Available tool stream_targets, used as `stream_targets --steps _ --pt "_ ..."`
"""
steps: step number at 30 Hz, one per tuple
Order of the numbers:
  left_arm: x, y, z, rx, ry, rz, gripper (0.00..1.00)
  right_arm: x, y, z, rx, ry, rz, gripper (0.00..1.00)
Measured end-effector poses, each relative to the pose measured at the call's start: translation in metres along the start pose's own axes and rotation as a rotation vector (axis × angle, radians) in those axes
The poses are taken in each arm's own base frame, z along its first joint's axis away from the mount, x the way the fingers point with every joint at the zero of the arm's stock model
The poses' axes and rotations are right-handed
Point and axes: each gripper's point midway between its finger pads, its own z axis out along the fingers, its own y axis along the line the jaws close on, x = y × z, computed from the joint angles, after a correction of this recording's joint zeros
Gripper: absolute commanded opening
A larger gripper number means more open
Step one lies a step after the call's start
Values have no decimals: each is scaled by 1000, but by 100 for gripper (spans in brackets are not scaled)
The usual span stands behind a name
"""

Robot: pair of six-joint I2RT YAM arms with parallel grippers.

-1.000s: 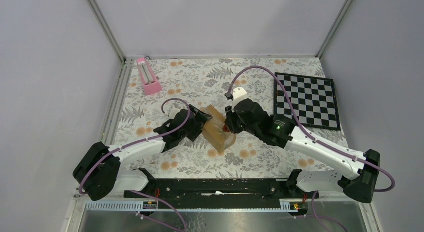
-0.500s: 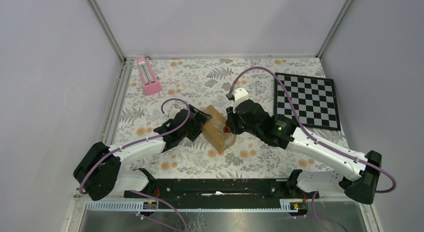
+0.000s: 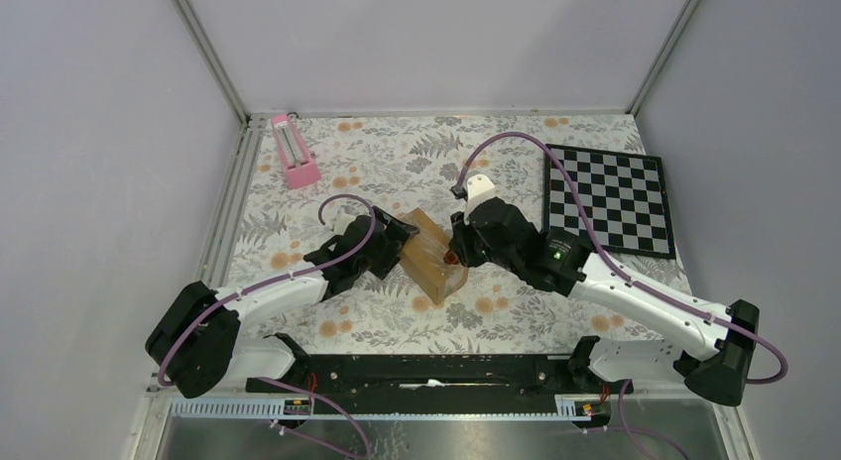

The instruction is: Unpack the express box

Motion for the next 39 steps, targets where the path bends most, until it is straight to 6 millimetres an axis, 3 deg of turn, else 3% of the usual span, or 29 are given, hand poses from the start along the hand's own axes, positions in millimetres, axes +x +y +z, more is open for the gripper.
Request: stream_targets --steps 39 --pt "-7 1 2 -5 -14 -40 91 10 -2 -12 -9 28 51 0"
